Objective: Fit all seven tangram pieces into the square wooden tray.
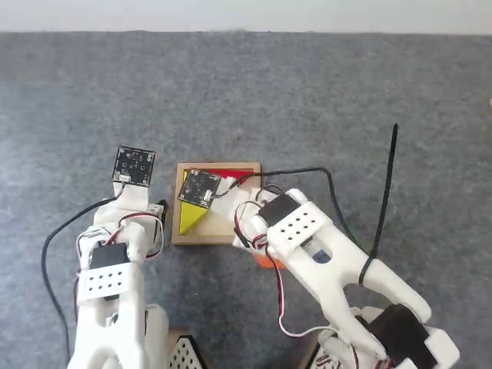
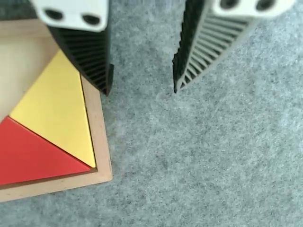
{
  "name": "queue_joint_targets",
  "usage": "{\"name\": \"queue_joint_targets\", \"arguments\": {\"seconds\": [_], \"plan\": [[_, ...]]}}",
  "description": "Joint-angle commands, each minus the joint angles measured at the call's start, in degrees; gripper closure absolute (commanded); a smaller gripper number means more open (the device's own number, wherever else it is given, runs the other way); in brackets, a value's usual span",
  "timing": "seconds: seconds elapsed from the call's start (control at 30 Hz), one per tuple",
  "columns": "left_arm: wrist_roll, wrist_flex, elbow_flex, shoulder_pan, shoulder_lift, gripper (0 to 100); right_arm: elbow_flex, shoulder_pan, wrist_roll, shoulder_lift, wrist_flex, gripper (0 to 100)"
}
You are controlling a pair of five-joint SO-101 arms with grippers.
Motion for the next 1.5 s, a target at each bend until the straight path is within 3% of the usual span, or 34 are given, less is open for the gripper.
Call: {"name": "queue_joint_targets", "arguments": {"seconds": [0.0, 0.17, 0.63, 0.9, 1.47], "plan": [[-0.2, 0.2, -1.5, -0.4, -1.7, 79, -2.2, -1.5, -3.4, -3.1, 5.1, 72.4], [-0.2, 0.3, -1.5, -0.4, -1.7, 79, 2.7, -4.5, -6.1, -3.1, 7.1, 72.4], [-0.2, 0.4, -1.5, -0.4, -1.7, 79, -1.1, -1.2, -7.4, 11.4, 2.0, 72.7], [-0.2, 0.4, -1.5, -0.4, -1.7, 79, -1.7, -0.9, -7.6, 12.7, 1.6, 99.0], [-0.2, 0.4, -1.5, -0.4, -1.7, 79, -0.7, 3.5, -10.3, -2.2, 2.0, 99.1]]}}
